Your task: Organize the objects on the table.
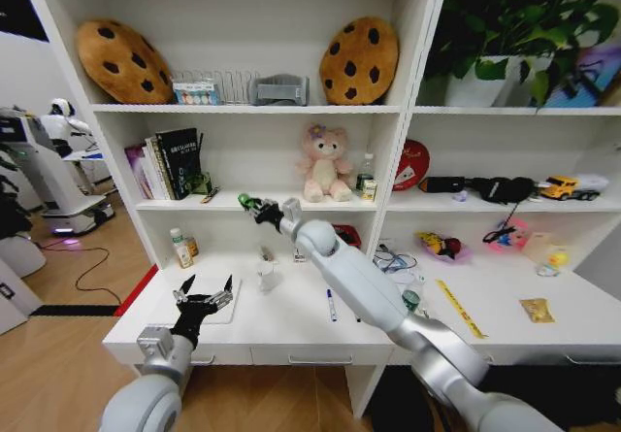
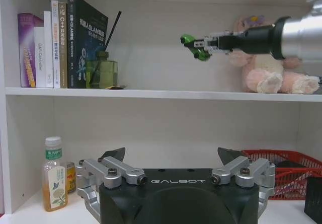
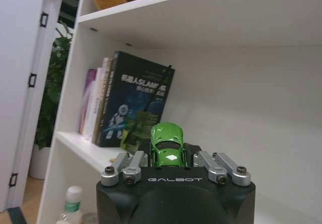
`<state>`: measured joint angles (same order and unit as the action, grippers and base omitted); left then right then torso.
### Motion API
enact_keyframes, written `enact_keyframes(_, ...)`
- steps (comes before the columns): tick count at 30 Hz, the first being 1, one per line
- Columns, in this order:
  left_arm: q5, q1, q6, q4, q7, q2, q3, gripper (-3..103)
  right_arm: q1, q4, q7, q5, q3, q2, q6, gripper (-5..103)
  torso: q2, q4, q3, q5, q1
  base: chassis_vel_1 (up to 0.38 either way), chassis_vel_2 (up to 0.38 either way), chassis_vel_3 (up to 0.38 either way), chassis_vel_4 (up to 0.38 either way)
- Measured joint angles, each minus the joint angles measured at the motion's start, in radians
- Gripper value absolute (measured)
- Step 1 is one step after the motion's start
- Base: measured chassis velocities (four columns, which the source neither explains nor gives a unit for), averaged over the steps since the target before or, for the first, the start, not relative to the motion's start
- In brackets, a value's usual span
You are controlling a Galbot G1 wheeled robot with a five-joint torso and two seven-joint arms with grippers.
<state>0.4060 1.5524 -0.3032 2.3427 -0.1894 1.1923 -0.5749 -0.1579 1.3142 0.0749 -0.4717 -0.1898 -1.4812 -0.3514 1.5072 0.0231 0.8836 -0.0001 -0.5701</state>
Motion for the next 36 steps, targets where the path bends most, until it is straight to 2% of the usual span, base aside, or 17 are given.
enact_keyframes(1,0.000,0.000,0.000,0.000,0.000,0.000,0.000,100,0.000,0.000,0.000,0.000,0.000,0.000,0.000,33,0.000,0.0000,0.000,0.0000,0.000,0.000,0.000,0.000,0.000)
enact_keyframes(3,0.000,0.000,0.000,0.000,0.000,0.000,0.000,100,0.062,-0.178,0.037,0.057,0.062,-0.082,0.035,33,0.000,-0.0001,0.000,0.0000,0.000,0.000,0.000,0.000,0.000)
enact_keyframes(4,0.000,0.000,0.000,0.000,0.000,0.000,0.000,100,0.062,-0.178,0.037,0.057,0.062,-0.082,0.035,33,0.000,-0.0001,0.000,0.0000,0.000,0.000,0.000,0.000,0.000)
enact_keyframes(6,0.000,0.000,0.000,0.000,0.000,0.000,0.000,100,0.112,-0.315,0.052,0.097,0.116,-0.128,0.046,33,0.000,-0.0007,0.000,-0.0001,0.000,0.000,0.000,0.000,0.000)
enact_keyframes(8,0.000,0.000,0.000,0.000,0.000,0.000,0.000,100,0.122,-0.342,0.051,0.104,0.128,-0.131,0.049,33,0.000,-0.0006,0.000,-0.0002,0.000,0.000,0.000,0.000,0.000)
enact_keyframes(11,0.000,0.000,0.000,0.000,0.000,0.000,0.000,100,0.180,-0.509,0.028,0.194,0.195,-0.135,0.107,33,0.000,0.0008,0.000,0.0000,0.000,0.000,0.000,0.000,0.000)
enact_keyframes(17,0.000,0.000,0.000,0.000,0.000,0.000,0.000,100,0.195,-0.553,-0.009,0.190,0.204,-0.132,0.093,33,0.000,0.0002,0.000,0.0003,0.000,0.000,0.000,0.000,0.000)
enact_keyframes(26,0.000,0.000,0.000,0.000,0.000,0.000,0.000,100,0.190,-0.536,0.008,0.120,0.161,-0.130,0.073,33,0.000,-0.0001,0.000,0.0002,0.000,0.000,0.000,0.000,0.000)
enact_keyframes(28,0.000,0.000,0.000,0.000,0.000,0.000,0.000,100,0.185,-0.527,0.009,0.113,0.155,-0.130,0.066,30,0.000,-0.0001,0.000,0.0002,0.000,0.000,0.000,0.000,0.000)
enact_keyframes(30,0.000,0.000,0.000,0.000,0.000,0.000,0.000,100,0.181,-0.520,0.009,0.107,0.150,-0.129,0.063,35,0.000,0.0000,0.000,0.0002,0.000,0.000,0.000,0.000,0.000)
enact_keyframes(31,0.000,0.000,0.000,0.000,0.000,0.000,0.000,100,0.179,-0.513,0.008,0.104,0.144,-0.129,0.060,45,0.000,0.0001,0.000,0.0002,0.000,0.000,0.000,0.000,0.000)
enact_keyframes(33,0.000,0.000,0.000,0.000,0.000,0.000,0.000,100,0.182,-0.509,-0.001,0.103,0.138,-0.128,0.054,56,0.000,0.0001,0.000,0.0002,0.000,0.000,0.000,0.000,0.000)
enact_keyframes(34,0.000,0.000,0.000,0.000,0.000,0.000,0.000,100,0.182,-0.509,-0.001,0.103,0.138,-0.128,0.054,56,0.000,0.0001,0.000,0.0002,0.000,0.000,0.000,0.000,0.000)
enact_keyframes(36,0.000,0.000,0.000,0.000,0.000,0.000,0.000,100,0.192,-0.515,-0.004,0.100,0.141,-0.128,0.046,67,0.000,0.0000,0.000,0.0002,0.000,0.000,0.000,0.000,0.000)
